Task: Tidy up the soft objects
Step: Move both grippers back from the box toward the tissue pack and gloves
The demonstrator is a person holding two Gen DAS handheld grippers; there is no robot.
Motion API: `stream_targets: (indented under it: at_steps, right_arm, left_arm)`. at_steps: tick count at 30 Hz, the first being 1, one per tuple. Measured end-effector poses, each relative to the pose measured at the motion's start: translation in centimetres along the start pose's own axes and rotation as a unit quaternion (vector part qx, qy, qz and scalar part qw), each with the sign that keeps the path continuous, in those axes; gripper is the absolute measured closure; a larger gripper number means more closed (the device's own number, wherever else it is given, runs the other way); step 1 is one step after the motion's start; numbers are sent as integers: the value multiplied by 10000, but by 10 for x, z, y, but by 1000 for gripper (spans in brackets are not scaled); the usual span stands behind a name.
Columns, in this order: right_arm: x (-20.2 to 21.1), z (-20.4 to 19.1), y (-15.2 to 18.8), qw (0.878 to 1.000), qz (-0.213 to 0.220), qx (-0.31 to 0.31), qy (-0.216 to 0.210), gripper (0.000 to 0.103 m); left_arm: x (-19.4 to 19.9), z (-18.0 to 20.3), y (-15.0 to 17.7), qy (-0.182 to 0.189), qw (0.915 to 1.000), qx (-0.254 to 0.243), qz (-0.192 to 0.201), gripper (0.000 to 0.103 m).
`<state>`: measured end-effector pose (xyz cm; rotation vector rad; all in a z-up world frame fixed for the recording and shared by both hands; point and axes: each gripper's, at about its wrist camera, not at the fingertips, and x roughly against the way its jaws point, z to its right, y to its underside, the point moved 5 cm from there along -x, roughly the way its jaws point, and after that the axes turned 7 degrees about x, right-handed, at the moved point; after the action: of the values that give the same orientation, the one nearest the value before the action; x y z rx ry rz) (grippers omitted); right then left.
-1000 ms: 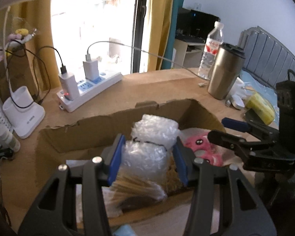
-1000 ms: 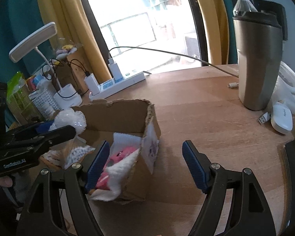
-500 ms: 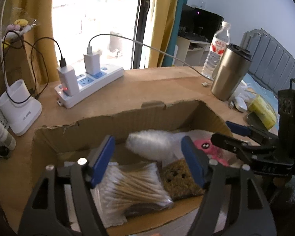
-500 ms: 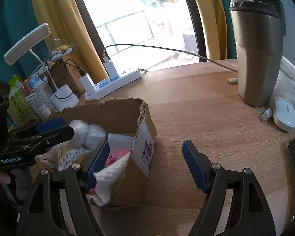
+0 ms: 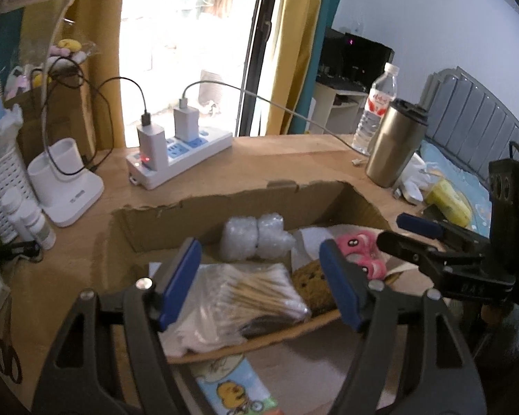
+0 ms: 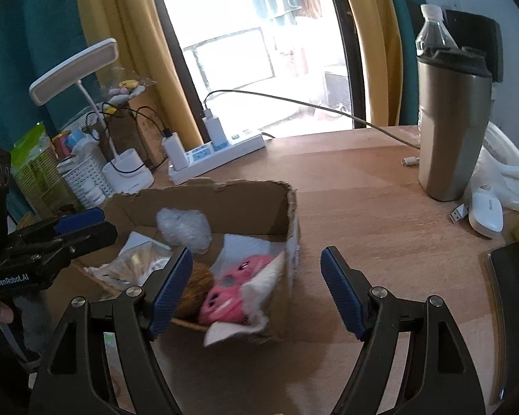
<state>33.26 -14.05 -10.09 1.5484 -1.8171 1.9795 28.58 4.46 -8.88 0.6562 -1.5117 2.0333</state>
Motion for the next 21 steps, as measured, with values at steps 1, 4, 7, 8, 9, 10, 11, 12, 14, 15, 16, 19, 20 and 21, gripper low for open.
stream_targets:
  at_steps: [1,4,7,8,9,10,11,12,14,15,16,19,20,21]
  right_arm:
    - [2,-3,0,10000,5,21,1,24]
    - [10,-14,-1,9999,31,105,13,24]
    - [17,-25,-1,9998,64,197,34,24]
    - [18,-27,-2,9997,70,215,39,24]
    - [20,-31,-2,9997,76,241,45,24]
    - [22,-33,-1,9996,80,262,49,24]
    - [23,-36,-1,9995,82,285,53,24]
    - [25,-39,-1,9995,82,308,59,24]
    - [27,-44,0,9993,78,352,62,24]
    - [28,-47,1,9993,75,372,63,24]
    - [28,-49,1,9992,72,393,64,24]
    - [30,-58,3,9989,55,460,61,24]
    - [31,-61,4,9988,51,484,60,24]
    - [32,-64,4,9987,48,506,60,24]
  left_arm:
    - [3,-1,1,2,10000,5,20,30]
    - [13,-4,4,25,10000,27,79,30]
    - [21,-6,8,67,9999,48,113,30]
    - [25,-6,10,84,9999,53,131,30]
    - [27,-7,11,97,9998,59,142,30]
    - [31,-8,13,112,9998,72,160,30]
    - [33,-9,15,117,9997,85,173,30]
    - [36,-11,16,122,9997,106,189,30]
    - [42,-15,19,124,9996,154,217,30]
    - [44,-17,21,125,9995,181,231,30]
    - [46,-19,22,125,9994,206,239,30]
    - [52,-28,29,116,9992,297,239,30]
    - [53,-31,31,115,9991,326,233,30]
    - [55,-33,33,118,9990,353,234,30]
